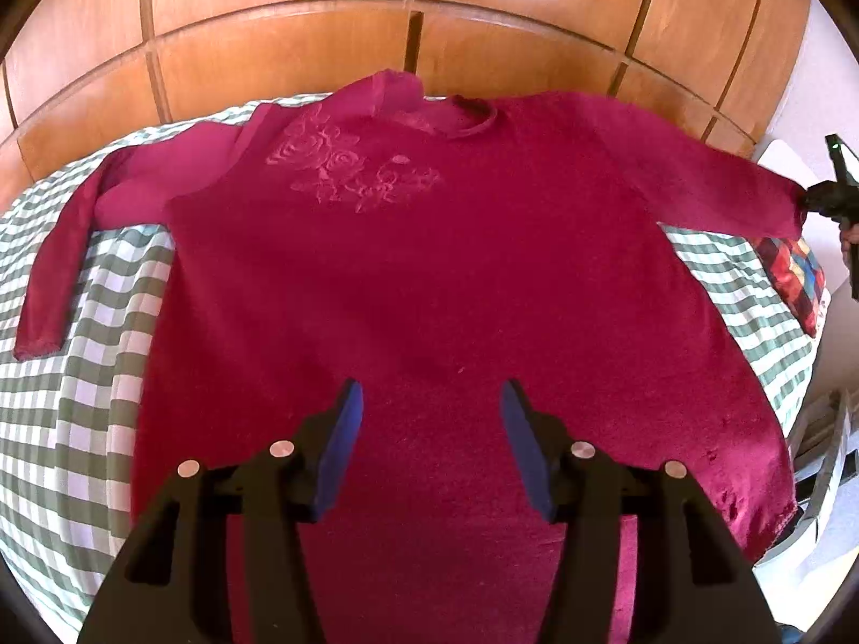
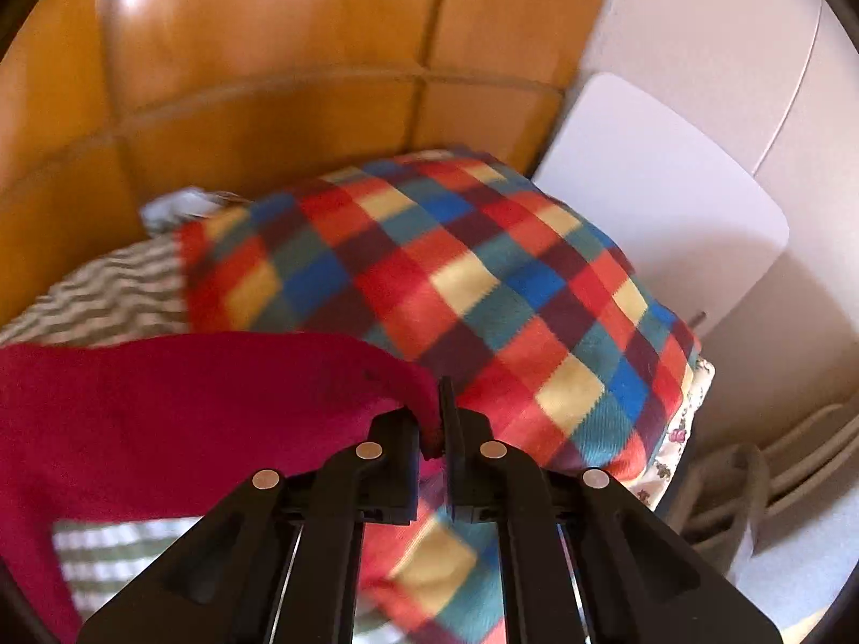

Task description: Fold small clothes

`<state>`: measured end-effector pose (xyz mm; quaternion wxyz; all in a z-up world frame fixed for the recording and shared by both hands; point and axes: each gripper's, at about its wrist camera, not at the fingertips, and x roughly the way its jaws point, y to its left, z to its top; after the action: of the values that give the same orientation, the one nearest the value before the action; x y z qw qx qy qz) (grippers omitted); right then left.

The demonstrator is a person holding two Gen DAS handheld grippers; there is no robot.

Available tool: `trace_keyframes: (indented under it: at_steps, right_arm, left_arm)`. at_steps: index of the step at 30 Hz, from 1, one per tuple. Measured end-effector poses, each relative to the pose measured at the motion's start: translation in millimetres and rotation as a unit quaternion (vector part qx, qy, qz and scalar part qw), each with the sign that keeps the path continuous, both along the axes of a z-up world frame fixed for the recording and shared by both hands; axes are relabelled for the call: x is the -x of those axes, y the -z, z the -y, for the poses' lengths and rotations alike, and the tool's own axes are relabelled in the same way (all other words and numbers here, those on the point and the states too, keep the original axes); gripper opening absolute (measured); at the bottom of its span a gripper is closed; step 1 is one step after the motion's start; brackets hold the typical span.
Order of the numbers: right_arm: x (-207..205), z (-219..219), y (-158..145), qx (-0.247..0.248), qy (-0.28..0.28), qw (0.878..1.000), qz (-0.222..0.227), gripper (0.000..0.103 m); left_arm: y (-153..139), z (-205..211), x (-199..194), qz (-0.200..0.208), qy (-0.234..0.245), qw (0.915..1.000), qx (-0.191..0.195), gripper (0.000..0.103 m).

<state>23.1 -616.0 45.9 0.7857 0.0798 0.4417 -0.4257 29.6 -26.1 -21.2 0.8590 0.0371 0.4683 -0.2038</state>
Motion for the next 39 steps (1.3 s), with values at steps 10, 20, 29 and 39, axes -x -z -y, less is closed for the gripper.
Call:
trace_keyframes:
  at_steps: [10,20,29,39]
  right_arm:
    - [-2.6,-18.8,-14.1,0.047,0.02,0.998,0.044,0.084]
    - [-31.6,-220.6,5.3,-0.108,-0.221,0.963,0.112,0.091]
    - [-90.9,-394.1,77.1,-0.197,-0.341,0.916,0.073,0.091]
    - [-88.1,-422.7,113.1,-0.139,-0.374,0.914,0.066,0.093]
  left_arm:
    - [-7.1,-47.9,-8.1,0.007,-0.072,0.9974,0.001,0.066]
    - [-13.3,-216.9,-9.2,0.047,-0.323,0.9399,-0.099,0.07]
    - [-7.8,-221.9,-41.6,0.099,-0.273,0.9426,-0.165,0.077]
    - [36.1,-199.2,-124.9,0.071,-0.219,0.9441,-0.236,0.05]
